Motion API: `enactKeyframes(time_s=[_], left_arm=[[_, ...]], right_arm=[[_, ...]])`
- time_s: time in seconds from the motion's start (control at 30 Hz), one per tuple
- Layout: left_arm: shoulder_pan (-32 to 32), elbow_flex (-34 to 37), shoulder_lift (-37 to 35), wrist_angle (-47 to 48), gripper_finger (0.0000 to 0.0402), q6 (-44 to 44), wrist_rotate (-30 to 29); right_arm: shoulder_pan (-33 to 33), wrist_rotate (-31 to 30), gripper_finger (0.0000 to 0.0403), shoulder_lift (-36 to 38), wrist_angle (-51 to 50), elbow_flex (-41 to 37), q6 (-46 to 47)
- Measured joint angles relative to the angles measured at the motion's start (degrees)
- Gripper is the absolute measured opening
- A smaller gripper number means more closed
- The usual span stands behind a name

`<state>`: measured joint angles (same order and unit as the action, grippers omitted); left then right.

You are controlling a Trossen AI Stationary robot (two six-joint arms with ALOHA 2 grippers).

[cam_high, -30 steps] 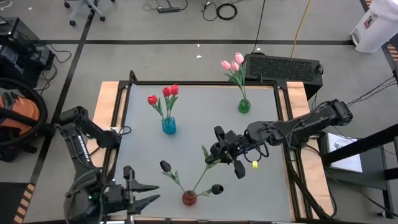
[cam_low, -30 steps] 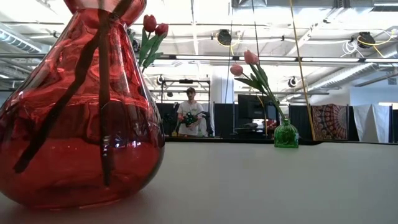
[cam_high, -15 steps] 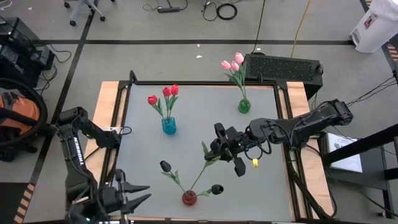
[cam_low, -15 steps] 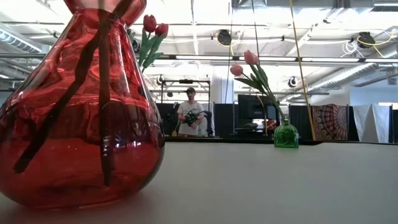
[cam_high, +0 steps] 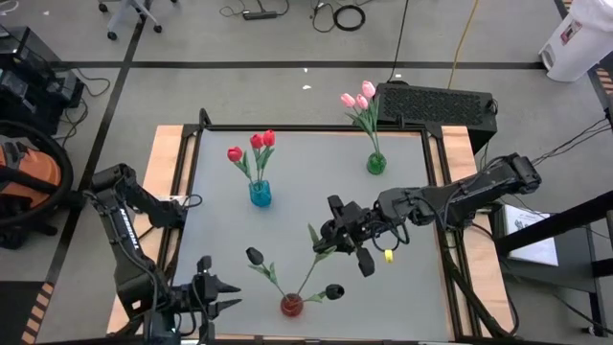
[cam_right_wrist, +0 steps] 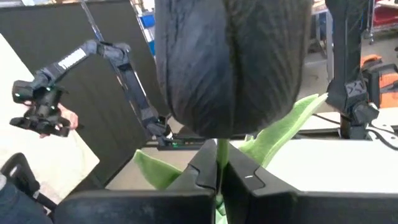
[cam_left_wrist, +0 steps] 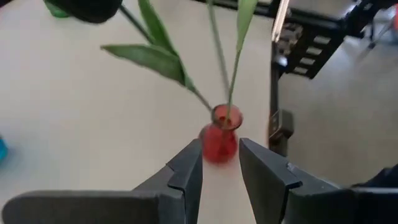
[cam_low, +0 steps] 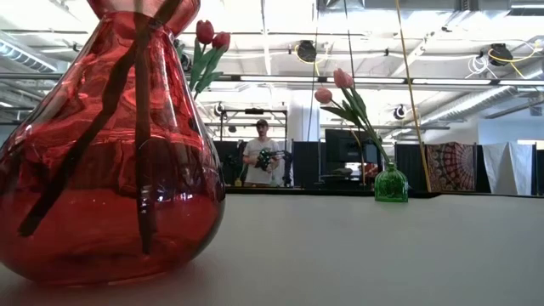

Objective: Sort flowers into vase by color
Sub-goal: Put the black flower into the red vase

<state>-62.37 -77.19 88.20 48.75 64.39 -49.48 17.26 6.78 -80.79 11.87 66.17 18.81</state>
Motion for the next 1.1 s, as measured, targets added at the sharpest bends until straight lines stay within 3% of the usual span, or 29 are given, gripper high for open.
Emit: enactKeyframes(time_s=[0.33,1.1], left_arm=[[0.0,0.0,0.0,1.69,0.0111,-0.05,1.93],[0.15,0.02,0.0,1.51,0.0111,1.35,0.37]], right_arm=[[1.23,-0.95,0.0,-3.45,2.49,0.0,0.21],[1.22,-2.4,0.0,-5.69,3.11,-0.02,-1.55]])
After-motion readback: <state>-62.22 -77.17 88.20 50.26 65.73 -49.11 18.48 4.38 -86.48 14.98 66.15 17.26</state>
